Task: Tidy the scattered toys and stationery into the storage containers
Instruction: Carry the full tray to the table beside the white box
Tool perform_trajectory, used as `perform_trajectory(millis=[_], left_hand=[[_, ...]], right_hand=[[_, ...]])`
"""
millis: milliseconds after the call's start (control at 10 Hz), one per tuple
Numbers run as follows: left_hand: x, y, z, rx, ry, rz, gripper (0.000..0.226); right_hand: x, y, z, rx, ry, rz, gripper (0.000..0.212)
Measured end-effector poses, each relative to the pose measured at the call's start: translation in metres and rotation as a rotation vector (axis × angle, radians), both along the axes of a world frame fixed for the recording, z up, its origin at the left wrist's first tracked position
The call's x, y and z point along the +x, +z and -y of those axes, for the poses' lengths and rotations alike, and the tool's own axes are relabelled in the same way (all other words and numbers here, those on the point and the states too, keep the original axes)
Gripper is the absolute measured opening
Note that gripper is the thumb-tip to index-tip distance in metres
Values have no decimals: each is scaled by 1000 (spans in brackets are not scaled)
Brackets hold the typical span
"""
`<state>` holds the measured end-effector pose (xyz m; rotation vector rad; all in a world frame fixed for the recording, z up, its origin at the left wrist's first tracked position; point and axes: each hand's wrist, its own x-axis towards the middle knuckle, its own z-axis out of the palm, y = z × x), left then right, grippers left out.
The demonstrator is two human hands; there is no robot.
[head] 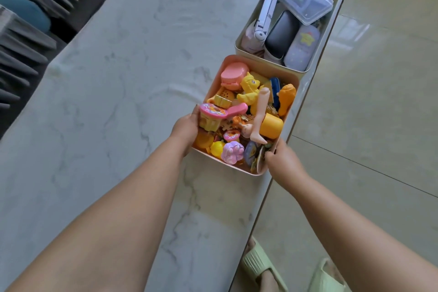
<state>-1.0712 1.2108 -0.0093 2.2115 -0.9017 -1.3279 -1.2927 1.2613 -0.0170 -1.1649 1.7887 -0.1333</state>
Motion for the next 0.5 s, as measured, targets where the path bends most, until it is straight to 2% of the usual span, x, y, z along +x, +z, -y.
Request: perform_trajectory(millis=[100,200,300,500], left_hand=[[-3,7,-2,45,9,40,66],[-2,13,-9,109,150,48,70],[0,29,-25,85,170,-3,65],[-4,71,-55,86,99,106,66]], right_hand=[[2,6,-3,8,17,-1,36],[2,14,-9,20,35,1,40],[1,30,-14,6,42,-15,37],[6,69,-17,-87,146,-66,37]])
